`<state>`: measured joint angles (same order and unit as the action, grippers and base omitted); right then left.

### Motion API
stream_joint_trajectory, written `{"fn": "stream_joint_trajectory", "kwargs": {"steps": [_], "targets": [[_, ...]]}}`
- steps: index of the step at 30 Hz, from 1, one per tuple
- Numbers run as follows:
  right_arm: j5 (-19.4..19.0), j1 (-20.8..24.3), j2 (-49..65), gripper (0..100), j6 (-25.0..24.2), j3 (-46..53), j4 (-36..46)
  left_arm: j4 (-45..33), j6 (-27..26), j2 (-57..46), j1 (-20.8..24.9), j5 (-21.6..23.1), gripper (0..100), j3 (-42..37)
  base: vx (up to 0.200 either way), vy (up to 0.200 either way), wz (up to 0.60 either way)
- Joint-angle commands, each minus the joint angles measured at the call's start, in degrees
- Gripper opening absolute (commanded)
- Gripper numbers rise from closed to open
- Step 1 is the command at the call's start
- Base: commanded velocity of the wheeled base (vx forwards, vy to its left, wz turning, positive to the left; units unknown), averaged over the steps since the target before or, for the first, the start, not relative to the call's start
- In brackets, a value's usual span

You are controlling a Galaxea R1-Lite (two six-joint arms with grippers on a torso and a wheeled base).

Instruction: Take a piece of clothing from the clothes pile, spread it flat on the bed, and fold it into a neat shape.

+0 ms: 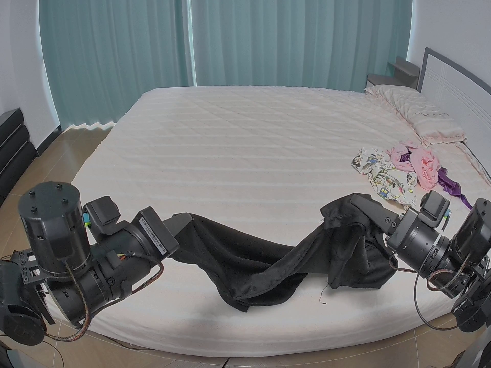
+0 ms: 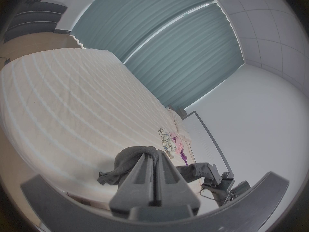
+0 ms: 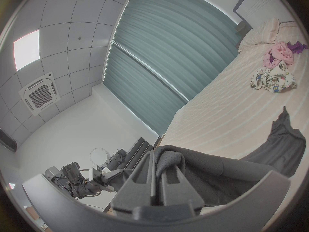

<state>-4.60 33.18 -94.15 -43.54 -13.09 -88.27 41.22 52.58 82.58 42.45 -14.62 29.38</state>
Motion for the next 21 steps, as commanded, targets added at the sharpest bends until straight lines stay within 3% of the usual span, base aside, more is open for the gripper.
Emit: {"fn": "stream_joint_trajectory", "kwargs": {"steps": [1,10,12,18,21], "targets": [[-0.3,-0.1,5.2,0,0.0,2.4,0.1,0.0,-1.7,-1.3,0.2,0.2,0,-0.8,-0.200,0.000,0.00],[-0.3,-0.6,18.5,0,0.0,3.0,2.2,-1.9,-3.3,-7.4,1.7,0.2,0,-0.5,-0.200,0.000,0.00],[-0.3,-0.6,20.4,0,0.0,2.5,3.2,-2.6,-3.4,-8.1,1.7,0.2,0,-0.3,0.000,0.000,0.00],[0.0,-1.5,34.6,0,-2.9,-9.8,21.7,-3.3,-4.1,-12.8,1.6,-0.1,0,1.5,0.000,0.000,0.00],[-0.4,-5.4,36.9,0,-4.7,-17.8,33.6,-3.4,-5.3,-14.0,1.2,-0.5,0,3.1,0.000,0.000,0.00]]}}
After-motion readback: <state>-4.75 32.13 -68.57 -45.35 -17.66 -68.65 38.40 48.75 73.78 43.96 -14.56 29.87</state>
